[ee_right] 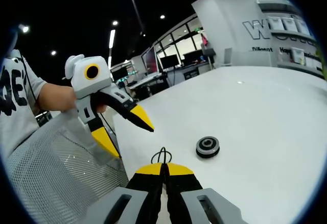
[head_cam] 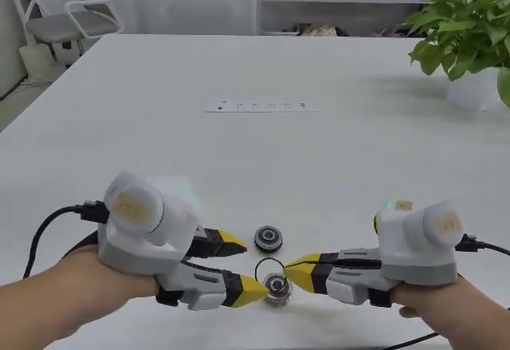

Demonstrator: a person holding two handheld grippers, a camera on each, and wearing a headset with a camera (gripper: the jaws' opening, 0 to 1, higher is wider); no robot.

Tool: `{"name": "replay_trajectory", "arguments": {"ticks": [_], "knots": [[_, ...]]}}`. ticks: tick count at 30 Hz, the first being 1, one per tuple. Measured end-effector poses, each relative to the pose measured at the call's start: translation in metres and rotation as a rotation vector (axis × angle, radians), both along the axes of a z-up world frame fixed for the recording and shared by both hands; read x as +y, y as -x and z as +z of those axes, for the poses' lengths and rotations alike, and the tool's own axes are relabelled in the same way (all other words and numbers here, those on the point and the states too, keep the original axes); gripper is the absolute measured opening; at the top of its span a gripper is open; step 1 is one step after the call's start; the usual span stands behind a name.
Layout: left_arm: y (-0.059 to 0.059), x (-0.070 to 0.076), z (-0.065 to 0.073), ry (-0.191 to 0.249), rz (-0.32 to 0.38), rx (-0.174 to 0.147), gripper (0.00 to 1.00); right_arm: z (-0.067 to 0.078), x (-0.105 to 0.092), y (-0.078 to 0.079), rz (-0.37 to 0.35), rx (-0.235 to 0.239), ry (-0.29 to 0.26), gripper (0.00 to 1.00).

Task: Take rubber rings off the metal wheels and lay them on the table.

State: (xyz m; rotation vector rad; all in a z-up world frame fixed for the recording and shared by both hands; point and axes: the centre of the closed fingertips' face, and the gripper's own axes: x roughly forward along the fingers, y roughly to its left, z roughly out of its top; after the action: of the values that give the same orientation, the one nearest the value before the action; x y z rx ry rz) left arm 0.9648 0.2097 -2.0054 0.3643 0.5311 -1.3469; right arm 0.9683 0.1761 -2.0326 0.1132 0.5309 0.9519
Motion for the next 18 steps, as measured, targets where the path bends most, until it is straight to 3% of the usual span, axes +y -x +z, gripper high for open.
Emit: {"name": "replay_trajectory", "arguments": {"ticks": [6,18], "knots": [[-0.006,0.014,0.005,0.003,0.028,-0.012,0.38,0.003,0.007,-0.003,0.019,-0.004,0.001,0.00],[-0.012,0.044,0.010,0.012,0.093,-0.007,0.43,0.006,0.023,-0.010,0.067,-0.009,0.021,0.00]]}}
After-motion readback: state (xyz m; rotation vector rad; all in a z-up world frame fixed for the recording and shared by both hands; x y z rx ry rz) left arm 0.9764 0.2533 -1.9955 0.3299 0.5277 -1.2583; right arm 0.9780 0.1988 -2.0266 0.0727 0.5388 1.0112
